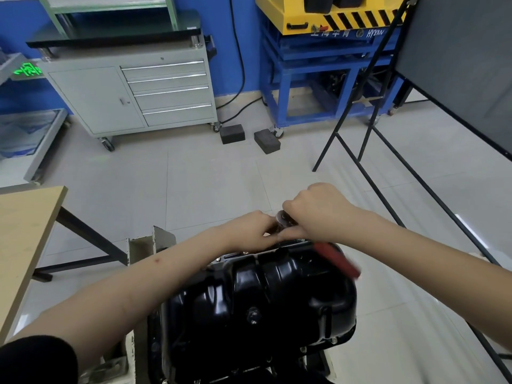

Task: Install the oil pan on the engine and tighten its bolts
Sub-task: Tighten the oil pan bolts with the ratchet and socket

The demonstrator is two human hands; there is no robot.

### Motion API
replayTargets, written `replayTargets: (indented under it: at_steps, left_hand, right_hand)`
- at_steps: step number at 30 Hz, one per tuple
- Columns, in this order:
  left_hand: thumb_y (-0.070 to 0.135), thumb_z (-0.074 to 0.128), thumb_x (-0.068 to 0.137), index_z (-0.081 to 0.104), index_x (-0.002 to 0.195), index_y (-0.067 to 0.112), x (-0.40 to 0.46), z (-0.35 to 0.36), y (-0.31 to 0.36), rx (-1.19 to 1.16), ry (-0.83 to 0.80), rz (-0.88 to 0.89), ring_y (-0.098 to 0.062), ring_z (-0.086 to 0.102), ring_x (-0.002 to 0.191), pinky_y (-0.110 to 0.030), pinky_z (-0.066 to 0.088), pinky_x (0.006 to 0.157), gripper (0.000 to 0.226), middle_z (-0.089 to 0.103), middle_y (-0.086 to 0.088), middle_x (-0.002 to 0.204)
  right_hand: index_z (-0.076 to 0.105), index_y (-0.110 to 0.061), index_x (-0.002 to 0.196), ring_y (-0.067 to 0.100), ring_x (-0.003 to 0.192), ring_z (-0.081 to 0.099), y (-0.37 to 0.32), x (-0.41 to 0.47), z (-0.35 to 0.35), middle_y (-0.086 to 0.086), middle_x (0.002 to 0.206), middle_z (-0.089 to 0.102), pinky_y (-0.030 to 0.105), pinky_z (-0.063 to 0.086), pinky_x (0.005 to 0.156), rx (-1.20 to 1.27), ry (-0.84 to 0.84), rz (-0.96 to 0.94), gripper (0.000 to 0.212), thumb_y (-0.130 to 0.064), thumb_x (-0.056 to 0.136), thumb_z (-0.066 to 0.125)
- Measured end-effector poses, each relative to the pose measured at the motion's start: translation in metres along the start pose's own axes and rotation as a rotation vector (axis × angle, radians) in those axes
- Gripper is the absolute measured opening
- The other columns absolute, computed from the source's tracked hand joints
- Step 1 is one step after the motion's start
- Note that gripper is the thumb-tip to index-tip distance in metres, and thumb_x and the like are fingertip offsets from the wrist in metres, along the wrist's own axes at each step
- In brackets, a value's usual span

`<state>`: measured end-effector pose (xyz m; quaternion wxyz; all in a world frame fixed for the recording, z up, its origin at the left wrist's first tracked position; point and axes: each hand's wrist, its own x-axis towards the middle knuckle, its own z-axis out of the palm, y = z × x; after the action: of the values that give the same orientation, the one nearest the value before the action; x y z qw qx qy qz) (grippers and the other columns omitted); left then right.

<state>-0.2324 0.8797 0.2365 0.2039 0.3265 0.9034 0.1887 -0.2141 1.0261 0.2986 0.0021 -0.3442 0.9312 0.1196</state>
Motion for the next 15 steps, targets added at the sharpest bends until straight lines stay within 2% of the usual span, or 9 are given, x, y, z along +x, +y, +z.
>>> replayTargets:
  at_steps: [2, 4, 5, 6, 8, 11, 13, 15]
  left_hand:
    - [0.027, 0.046, 0.094, 0.046, 0.072, 0.003, 0.002, 0.002, 0.0, -0.008, 0.014, -0.037, -0.022, 0.041, 0.062, -0.025, 0.026, 0.056, 0.032, 0.053, -0.02, 0.07]
    - [0.023, 0.043, 0.096, 0.049, 0.076, 0.001, 0.003, 0.006, 0.004, -0.046, 0.037, -0.039, -0.025, 0.043, 0.065, -0.023, 0.023, 0.055, 0.031, 0.056, -0.024, 0.074]
    - [0.021, 0.041, 0.097, 0.051, 0.078, -0.002, 0.004, 0.007, 0.005, -0.063, 0.032, -0.034, -0.027, 0.045, 0.066, -0.023, 0.023, 0.055, 0.031, 0.056, -0.024, 0.074]
    - [0.021, 0.04, 0.097, 0.052, 0.08, -0.003, 0.004, 0.007, 0.006, -0.07, 0.013, -0.03, -0.028, 0.046, 0.067, -0.024, 0.024, 0.056, 0.031, 0.056, -0.022, 0.073]
    - [0.02, 0.042, 0.096, 0.05, 0.076, 0.001, 0.005, 0.006, 0.005, -0.074, -0.013, -0.019, -0.024, 0.043, 0.063, -0.023, 0.025, 0.055, 0.029, 0.051, -0.013, 0.067]
    - [0.019, 0.05, 0.092, 0.039, 0.059, 0.012, 0.005, 0.005, 0.003, -0.098, 0.035, -0.039, -0.011, 0.033, 0.05, -0.02, 0.028, 0.05, 0.036, 0.04, 0.001, 0.052]
    - [0.017, 0.049, 0.092, 0.047, 0.062, 0.004, 0.004, 0.007, 0.003, -0.097, 0.075, -0.047, -0.017, 0.035, 0.053, -0.022, 0.025, 0.051, 0.033, 0.046, -0.006, 0.054]
    - [0.019, 0.044, 0.095, 0.052, 0.075, -0.002, 0.006, 0.009, 0.006, -0.115, 0.084, -0.039, -0.023, 0.038, 0.061, -0.023, 0.021, 0.054, 0.03, 0.054, -0.021, 0.066]
  right_hand:
    - [0.057, -0.018, 0.096, 0.024, 0.077, 0.054, -0.002, -0.001, 0.001, 0.005, 0.094, 0.063, 0.027, 0.027, 0.053, 0.035, -0.032, 0.033, 0.036, -0.051, 0.09, 0.043]
    - [0.055, -0.02, 0.106, 0.023, 0.093, 0.056, 0.001, -0.002, 0.004, 0.0, 0.103, 0.061, 0.029, 0.039, 0.071, 0.062, -0.002, -0.027, 0.025, -0.037, 0.092, 0.044]
    - [0.055, -0.021, 0.11, 0.022, 0.099, 0.055, 0.003, -0.002, 0.005, -0.002, 0.105, 0.06, 0.03, 0.039, 0.08, 0.063, 0.013, -0.066, 0.023, -0.031, 0.092, 0.045]
    - [0.056, -0.022, 0.111, 0.022, 0.102, 0.054, 0.006, -0.002, 0.004, -0.003, 0.105, 0.06, 0.029, 0.039, 0.082, 0.065, 0.02, -0.087, 0.022, -0.028, 0.092, 0.045]
    - [0.057, -0.021, 0.107, 0.024, 0.097, 0.056, 0.008, -0.002, 0.002, 0.0, 0.102, 0.062, 0.027, 0.036, 0.073, 0.05, 0.004, -0.066, 0.024, -0.036, 0.091, 0.047]
    - [0.056, -0.018, 0.093, 0.025, 0.077, 0.055, 0.003, -0.003, 0.001, 0.004, 0.093, 0.063, 0.026, 0.025, 0.051, 0.04, -0.032, 0.039, 0.04, -0.056, 0.086, 0.047]
    - [0.054, -0.016, 0.097, 0.026, 0.082, 0.057, 0.003, -0.004, 0.004, 0.004, 0.096, 0.062, 0.028, 0.024, 0.051, 0.074, -0.026, 0.067, 0.038, -0.052, 0.088, 0.046]
    - [0.054, -0.019, 0.106, 0.024, 0.095, 0.057, 0.006, -0.004, 0.006, 0.001, 0.103, 0.06, 0.028, 0.03, 0.062, 0.132, -0.002, 0.043, 0.025, -0.038, 0.091, 0.048]
